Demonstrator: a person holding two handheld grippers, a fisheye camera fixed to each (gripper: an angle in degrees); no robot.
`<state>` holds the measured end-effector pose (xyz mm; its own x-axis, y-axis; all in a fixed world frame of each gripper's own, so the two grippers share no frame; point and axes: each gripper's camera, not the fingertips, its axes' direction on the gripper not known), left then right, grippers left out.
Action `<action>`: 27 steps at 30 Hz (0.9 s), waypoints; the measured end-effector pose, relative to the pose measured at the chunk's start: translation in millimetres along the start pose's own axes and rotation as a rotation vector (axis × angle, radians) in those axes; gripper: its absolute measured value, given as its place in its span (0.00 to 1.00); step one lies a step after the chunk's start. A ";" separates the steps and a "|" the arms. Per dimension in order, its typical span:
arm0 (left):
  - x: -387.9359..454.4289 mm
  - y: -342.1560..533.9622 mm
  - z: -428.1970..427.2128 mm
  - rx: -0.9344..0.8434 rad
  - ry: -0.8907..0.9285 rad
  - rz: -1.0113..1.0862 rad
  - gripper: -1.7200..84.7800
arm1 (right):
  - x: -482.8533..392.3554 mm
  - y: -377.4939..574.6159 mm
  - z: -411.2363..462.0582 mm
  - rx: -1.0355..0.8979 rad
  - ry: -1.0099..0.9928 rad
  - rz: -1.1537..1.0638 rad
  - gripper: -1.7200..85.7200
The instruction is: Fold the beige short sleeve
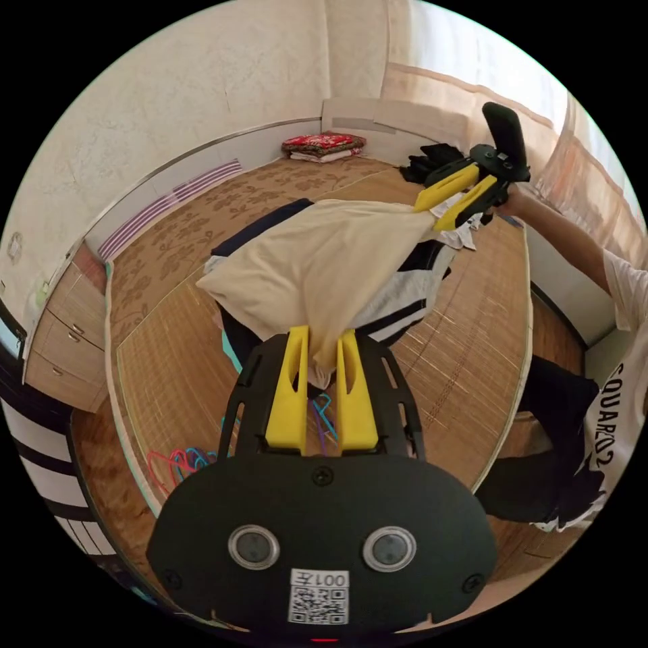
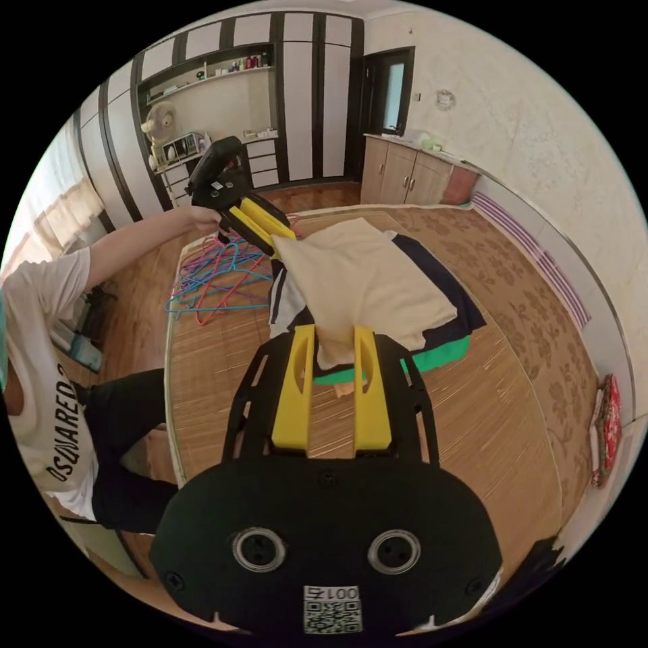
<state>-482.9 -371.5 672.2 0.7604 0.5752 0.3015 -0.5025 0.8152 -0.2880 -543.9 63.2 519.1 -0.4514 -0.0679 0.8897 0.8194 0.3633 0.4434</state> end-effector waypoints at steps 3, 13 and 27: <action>7.3 -3.4 -4.2 -0.060 -0.046 -0.004 0.04 | 7.9 11.2 -18.2 -0.038 -0.013 0.020 0.07; 75.6 -21.2 -7.9 -0.117 -0.364 0.069 0.11 | 2.4 134.1 -85.8 -0.023 0.036 0.296 0.03; 132.2 -88.7 44.0 -0.242 -0.859 0.324 0.06 | -19.2 28.9 -77.6 0.159 0.195 0.169 0.16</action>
<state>-356.0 -364.8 777.6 -0.0121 0.7028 0.7113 -0.4641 0.6262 -0.6265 -484.2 2.8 523.3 -0.2247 -0.1656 0.9603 0.8046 0.5243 0.2787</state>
